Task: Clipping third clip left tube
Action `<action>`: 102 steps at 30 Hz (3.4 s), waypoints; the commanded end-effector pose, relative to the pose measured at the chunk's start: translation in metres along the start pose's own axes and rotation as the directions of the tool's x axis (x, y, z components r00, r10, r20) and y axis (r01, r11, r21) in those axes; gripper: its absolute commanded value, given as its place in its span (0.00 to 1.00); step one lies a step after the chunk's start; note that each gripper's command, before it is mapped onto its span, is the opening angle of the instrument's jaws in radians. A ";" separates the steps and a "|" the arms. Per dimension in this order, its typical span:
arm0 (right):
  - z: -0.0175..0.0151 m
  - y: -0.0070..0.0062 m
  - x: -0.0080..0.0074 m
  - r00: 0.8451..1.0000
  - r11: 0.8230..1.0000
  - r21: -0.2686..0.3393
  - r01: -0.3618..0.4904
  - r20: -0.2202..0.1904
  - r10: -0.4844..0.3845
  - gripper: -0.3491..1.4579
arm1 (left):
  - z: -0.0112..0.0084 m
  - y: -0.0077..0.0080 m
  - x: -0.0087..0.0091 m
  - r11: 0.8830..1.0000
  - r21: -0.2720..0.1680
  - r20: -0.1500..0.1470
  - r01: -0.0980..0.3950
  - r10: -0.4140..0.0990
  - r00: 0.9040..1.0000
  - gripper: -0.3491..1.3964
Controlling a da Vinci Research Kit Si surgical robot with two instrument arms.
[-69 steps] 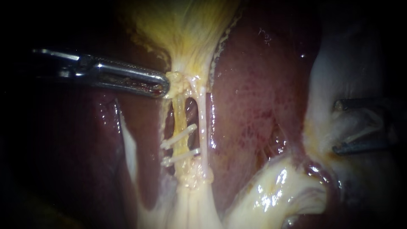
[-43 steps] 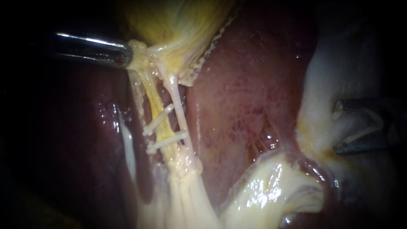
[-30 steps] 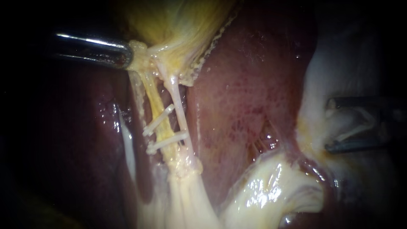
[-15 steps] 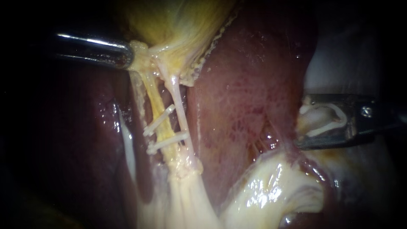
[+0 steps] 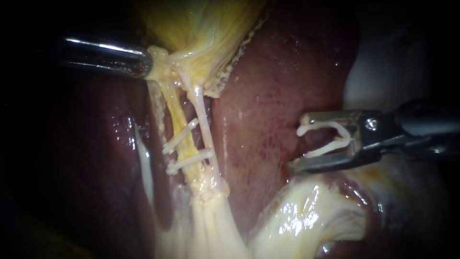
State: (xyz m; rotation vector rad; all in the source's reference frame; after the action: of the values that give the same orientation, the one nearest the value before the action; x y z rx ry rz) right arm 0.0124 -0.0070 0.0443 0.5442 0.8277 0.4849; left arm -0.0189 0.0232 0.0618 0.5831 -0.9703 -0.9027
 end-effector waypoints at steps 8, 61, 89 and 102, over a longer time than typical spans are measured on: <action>0.0019 0.0001 0.0014 0.998 0.998 0.041 -0.052 -0.043 0.054 0.45 | 0.0001 -0.0001 0.0000 1.000 0.002 0.000 0.000 0.000 1.000 0.00; 0.0132 0.0068 0.0025 0.950 0.928 0.340 -0.151 -0.208 0.231 0.44 | 0.0005 -0.0004 0.0002 1.000 0.003 -0.001 0.000 0.000 1.000 0.00; 0.0140 0.0087 0.0012 0.957 0.924 0.359 -0.130 -0.199 0.212 0.44 | 0.0007 -0.0004 0.0003 1.000 0.008 -0.003 -0.001 0.001 1.000 0.00; 0.0106 0.0080 0.0034 0.951 0.913 0.384 -0.141 -0.204 0.233 0.44 | 0.0007 -0.0004 0.0003 1.000 0.008 -0.003 -0.001 0.001 1.000 0.00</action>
State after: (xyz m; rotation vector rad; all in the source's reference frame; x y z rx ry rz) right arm 0.0212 -0.0017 0.0532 0.9301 1.1231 0.5888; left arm -0.0196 0.0227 0.0619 0.5902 -0.9720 -0.8974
